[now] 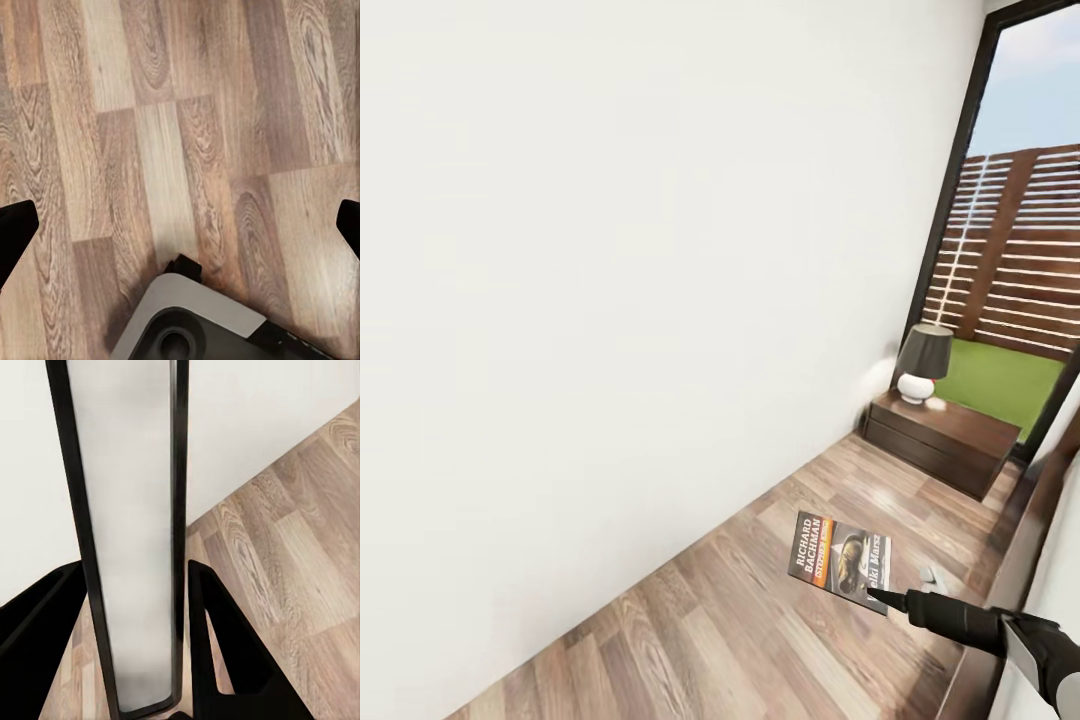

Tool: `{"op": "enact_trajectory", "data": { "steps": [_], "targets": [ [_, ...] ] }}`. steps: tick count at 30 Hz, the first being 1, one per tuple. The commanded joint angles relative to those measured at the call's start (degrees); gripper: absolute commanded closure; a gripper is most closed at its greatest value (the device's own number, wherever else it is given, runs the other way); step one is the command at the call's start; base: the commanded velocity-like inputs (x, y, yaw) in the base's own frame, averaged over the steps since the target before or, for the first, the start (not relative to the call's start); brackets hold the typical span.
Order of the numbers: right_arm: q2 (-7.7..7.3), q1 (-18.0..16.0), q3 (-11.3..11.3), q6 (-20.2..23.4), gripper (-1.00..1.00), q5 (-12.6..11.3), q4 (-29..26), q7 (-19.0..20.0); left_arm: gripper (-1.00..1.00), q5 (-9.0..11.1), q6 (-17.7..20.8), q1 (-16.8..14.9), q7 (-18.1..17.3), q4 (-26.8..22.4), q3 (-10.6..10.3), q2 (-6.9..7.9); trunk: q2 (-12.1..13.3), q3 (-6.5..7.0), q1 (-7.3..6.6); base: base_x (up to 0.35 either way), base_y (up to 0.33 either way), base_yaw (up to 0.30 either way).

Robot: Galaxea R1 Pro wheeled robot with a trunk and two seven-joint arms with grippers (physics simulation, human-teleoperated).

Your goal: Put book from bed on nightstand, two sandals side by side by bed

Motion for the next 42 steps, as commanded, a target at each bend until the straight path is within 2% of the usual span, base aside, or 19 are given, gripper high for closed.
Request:
{"op": "enact_trajectory", "data": {
  "steps": [1,26,34,42],
  "targets": [
    [0.01,-0.07,-0.52,0.62,1.0,0.11,-0.03,0.28,-1.0,0.24,-0.2,-0.05,0.01,0.04,0.08,-0.01,-0.11,-0.08,0.07,0.335,0.157,-0.097],
    [0.05,-0.07,-0.52,0.63,1.0,0.17,-0.03,0.33,-1.0,0.11,-1.66,-0.05,0.01,0.0,-0.06,-0.08,-0.11,1.29,0.07,0.322,0.177,-0.197],
    [0.03,-0.07,-0.52,0.63,1.0,0.14,-0.03,0.34,-1.0,0.07,-3.74,-0.05,0.01,-0.09,-0.16,-0.14,-0.11,1.76,0.07,0.105,0.023,-0.239],
    [0.03,-0.07,-0.52,0.63,1.0,0.17,-0.03,0.32,-1.0,0.0,-4.16,-0.05,-0.01,-0.08,-0.45,-0.18,-0.11,2.23,0.07,0.014,0.003,-0.241]
  ]
}}
